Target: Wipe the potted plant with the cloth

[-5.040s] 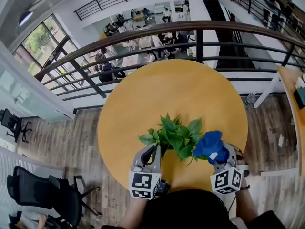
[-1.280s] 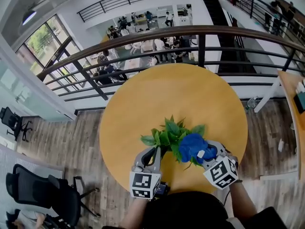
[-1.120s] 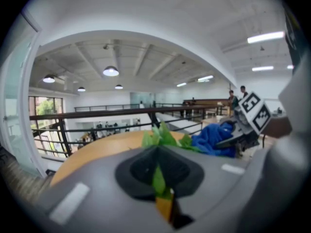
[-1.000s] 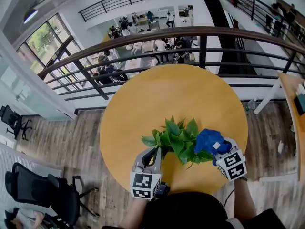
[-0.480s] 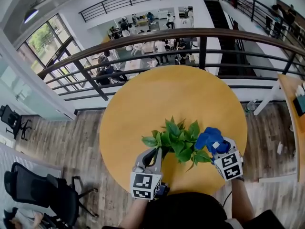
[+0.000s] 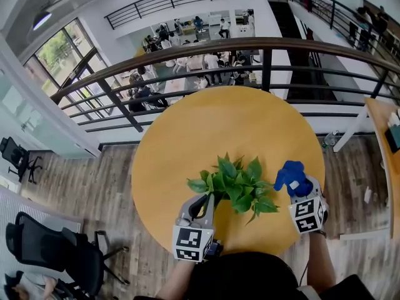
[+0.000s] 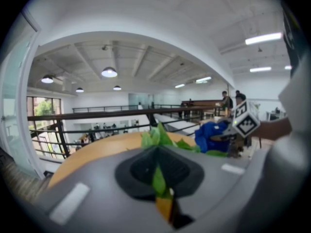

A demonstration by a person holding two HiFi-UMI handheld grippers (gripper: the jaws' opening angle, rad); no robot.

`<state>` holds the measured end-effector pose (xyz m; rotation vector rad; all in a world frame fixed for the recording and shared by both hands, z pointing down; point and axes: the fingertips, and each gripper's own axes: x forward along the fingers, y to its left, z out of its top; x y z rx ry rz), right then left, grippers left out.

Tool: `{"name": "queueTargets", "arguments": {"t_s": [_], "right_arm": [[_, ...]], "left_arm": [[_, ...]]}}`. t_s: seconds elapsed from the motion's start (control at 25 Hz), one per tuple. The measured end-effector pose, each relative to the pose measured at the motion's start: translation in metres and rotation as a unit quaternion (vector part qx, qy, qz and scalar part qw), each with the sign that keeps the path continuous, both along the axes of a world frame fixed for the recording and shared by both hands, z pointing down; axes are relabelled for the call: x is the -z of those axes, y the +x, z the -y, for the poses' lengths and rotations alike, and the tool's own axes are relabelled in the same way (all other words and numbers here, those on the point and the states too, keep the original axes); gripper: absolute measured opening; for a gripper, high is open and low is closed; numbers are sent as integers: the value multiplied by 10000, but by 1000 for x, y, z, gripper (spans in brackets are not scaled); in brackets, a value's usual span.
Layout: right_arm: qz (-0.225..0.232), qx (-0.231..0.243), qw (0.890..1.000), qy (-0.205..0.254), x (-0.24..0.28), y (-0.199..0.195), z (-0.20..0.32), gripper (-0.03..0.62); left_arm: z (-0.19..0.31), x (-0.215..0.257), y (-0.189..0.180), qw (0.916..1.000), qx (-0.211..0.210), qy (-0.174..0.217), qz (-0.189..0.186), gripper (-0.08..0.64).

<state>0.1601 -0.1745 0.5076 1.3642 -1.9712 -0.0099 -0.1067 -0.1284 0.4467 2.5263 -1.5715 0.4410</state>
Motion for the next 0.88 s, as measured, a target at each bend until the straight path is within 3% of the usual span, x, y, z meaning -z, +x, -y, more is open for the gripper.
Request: {"name": "queueTargets", "arguments": {"t_s": [0.2, 0.28, 0.36, 0.56, 0.68, 0.88], "right_arm": [[982, 619, 9895, 861, 60, -60, 15, 161], [1180, 843, 9859, 831, 60, -78, 14, 161], [1023, 893, 9890, 583, 40, -85, 14, 161], [350, 343, 9986, -187, -29, -45, 16, 161], [238, -129, 9984, -492, -50, -9, 11, 161], [695, -332, 9970, -114, -15, 6, 9, 161]], "left_arm": [[2, -2, -2, 10000, -40, -1, 30, 3], [1, -3, -1, 10000, -55, -3, 30, 3], [1, -2, 0, 10000, -60, -2, 32, 3], [0, -1, -1, 10000, -30, -12, 8, 3], [-1, -2, -1, 10000, -18, -14, 6, 3], [0, -3, 1, 10000, -31, -2, 8, 3]]}}
